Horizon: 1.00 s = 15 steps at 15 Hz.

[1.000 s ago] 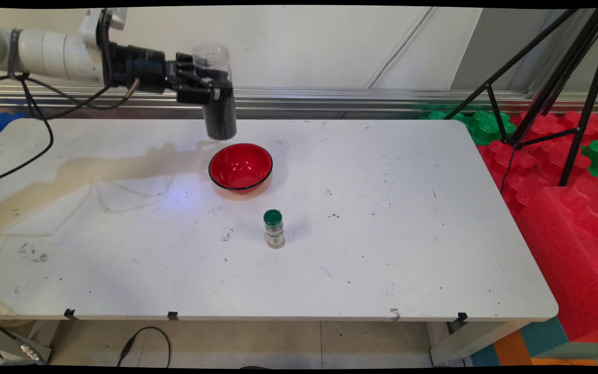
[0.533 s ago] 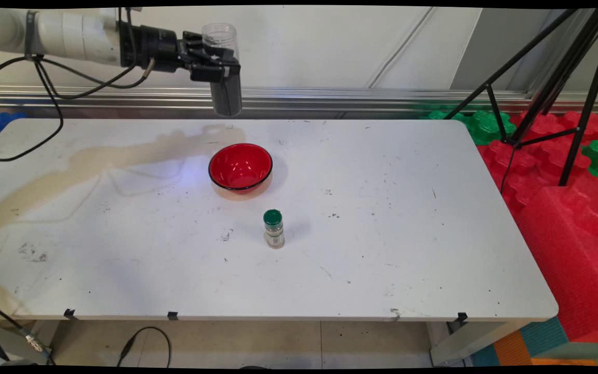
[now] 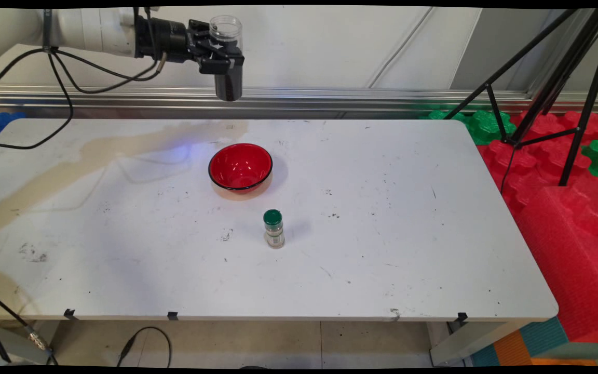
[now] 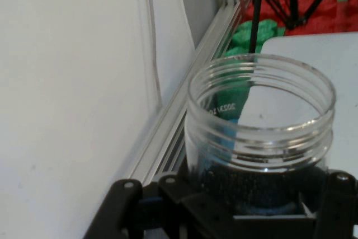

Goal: Pour the black seasoning powder in the red bowl

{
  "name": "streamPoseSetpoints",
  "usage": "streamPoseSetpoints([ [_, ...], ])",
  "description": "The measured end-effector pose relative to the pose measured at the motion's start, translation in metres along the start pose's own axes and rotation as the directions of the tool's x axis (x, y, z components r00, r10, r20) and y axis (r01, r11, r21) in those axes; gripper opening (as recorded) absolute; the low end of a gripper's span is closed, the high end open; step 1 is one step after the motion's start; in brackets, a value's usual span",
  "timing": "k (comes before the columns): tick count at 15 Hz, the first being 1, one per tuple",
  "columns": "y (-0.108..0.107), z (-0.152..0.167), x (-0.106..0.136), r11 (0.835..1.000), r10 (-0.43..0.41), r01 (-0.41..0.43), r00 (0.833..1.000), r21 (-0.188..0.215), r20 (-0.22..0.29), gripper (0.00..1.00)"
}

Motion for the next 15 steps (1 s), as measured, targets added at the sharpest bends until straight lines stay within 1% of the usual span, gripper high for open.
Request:
streamPoseSetpoints([
  [4, -0.004, 0.01, -0.011, 0.996, 0.094, -0.094, 0.995, 0.002, 0.028, 0.0],
  [8, -0.001, 0.018, -0.024, 0.983, 0.182, -0.181, 0.982, -0.014, 0.053, 0.0],
  [12, 0.005, 0.024, -0.037, 0.962, 0.271, -0.269, 0.96, -0.038, 0.068, 0.0],
  [14, 0.008, 0.026, -0.043, 0.949, 0.314, -0.311, 0.947, -0.047, 0.07, 0.0],
  [15, 0.01, 0.027, -0.046, 0.94, 0.34, -0.337, 0.938, -0.047, 0.07, 0.0],
])
